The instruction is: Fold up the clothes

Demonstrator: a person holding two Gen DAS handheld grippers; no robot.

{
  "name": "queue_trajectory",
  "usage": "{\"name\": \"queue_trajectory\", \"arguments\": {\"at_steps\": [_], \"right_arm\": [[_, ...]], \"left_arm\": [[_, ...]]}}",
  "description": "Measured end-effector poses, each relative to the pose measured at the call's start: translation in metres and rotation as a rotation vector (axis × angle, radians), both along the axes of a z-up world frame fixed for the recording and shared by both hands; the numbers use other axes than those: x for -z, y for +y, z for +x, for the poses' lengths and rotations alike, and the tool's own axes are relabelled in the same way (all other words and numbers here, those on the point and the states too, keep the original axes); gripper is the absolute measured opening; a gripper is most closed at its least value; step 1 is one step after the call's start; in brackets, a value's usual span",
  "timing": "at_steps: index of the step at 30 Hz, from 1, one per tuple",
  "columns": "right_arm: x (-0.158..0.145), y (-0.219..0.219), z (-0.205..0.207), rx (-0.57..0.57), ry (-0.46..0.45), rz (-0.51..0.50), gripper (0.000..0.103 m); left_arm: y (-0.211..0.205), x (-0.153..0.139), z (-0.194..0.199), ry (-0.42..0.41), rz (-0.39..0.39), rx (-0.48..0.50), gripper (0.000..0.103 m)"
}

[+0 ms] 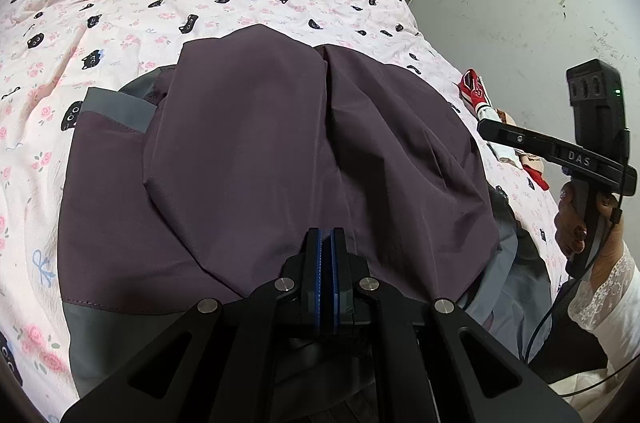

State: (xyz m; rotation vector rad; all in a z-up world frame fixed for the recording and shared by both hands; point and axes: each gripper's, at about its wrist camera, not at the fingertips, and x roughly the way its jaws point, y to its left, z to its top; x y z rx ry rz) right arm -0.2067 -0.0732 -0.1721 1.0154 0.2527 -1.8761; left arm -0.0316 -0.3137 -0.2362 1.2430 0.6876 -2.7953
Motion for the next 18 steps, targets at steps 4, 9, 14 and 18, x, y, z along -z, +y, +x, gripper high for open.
{"name": "queue_trajectory", "arguments": {"at_steps": [4, 9, 14, 18], "right_arm": [[-0.001, -0.01, 0.005, -0.029, 0.037, 0.034, 0.01], [-0.003, -0.022, 0.011, -0.065, 0.083, 0.077, 0.01], [-0.005, -0.034, 0.003, -0.077, 0.104, 0.116, 0.029], [-0.003, -0.039, -0.013, -0.081, 0.036, 0.098, 0.029]], "left_arm": [[0.0, 0.0, -0.001, -0.001, 0.003, -0.001, 0.003], [0.0, -0.001, -0.001, -0.001, 0.006, 0.0, 0.003], [0.0, -0.001, -0.001, -0.001, 0.008, 0.001, 0.003], [0.0, -0.001, -0.002, -0.001, 0.011, 0.001, 0.003]]}}
